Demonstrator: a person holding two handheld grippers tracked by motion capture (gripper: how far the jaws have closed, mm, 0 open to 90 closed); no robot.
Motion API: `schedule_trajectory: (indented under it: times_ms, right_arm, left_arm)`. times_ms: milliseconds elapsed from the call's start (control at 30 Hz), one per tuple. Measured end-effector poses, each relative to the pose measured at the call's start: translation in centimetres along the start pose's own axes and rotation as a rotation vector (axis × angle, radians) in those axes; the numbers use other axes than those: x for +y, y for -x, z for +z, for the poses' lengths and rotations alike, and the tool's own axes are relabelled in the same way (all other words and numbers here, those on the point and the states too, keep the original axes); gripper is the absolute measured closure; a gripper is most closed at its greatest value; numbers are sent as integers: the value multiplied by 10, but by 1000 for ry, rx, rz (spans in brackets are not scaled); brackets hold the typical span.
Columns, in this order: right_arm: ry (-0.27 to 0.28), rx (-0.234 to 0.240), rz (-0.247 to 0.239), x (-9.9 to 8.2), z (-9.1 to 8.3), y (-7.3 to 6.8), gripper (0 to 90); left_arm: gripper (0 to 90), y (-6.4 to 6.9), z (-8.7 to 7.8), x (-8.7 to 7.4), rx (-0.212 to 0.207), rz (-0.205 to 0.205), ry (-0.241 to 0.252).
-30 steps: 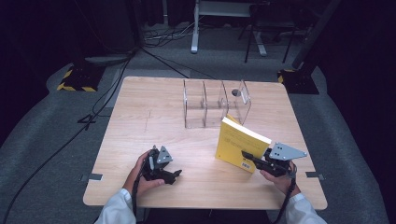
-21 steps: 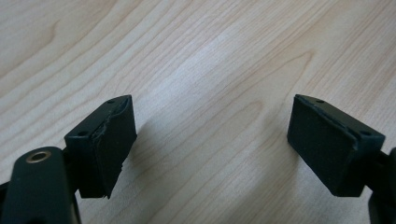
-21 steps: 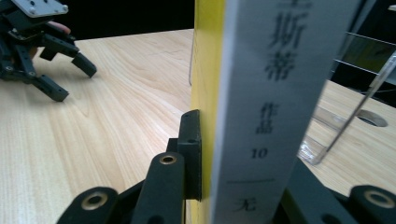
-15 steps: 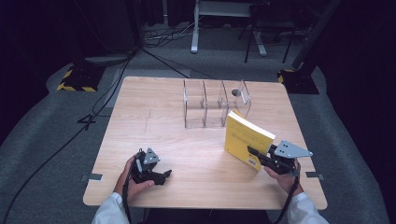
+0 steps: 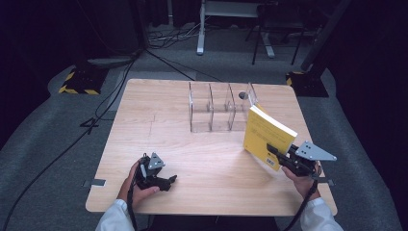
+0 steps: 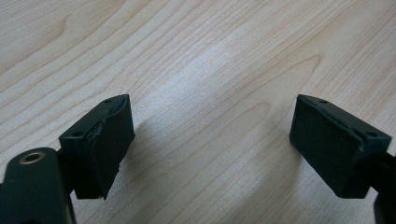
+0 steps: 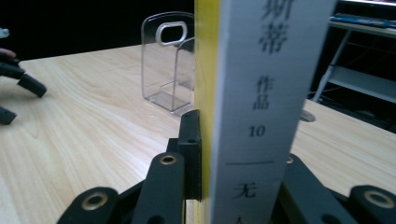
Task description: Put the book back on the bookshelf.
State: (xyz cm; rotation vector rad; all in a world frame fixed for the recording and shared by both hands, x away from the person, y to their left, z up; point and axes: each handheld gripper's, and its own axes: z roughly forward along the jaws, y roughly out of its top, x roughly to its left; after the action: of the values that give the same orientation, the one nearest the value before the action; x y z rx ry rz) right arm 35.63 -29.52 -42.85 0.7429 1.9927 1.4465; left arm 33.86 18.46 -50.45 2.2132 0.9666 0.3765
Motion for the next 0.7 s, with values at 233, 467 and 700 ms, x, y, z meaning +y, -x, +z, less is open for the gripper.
schedule_trajectory:
  times_ms: [233,467,700]
  right_arm:
    - [27,-43,16,7,-5,5,760]
    - [45,-57,17,16,0,6,759]
    - [47,-108,11,34,16,10,759]
  left_arm:
    - [140,0,1,0,-5,-9,0]
    - [137,1,1,0,-5,-15,0]
    - [137,1,1,1,-2,-9,0]
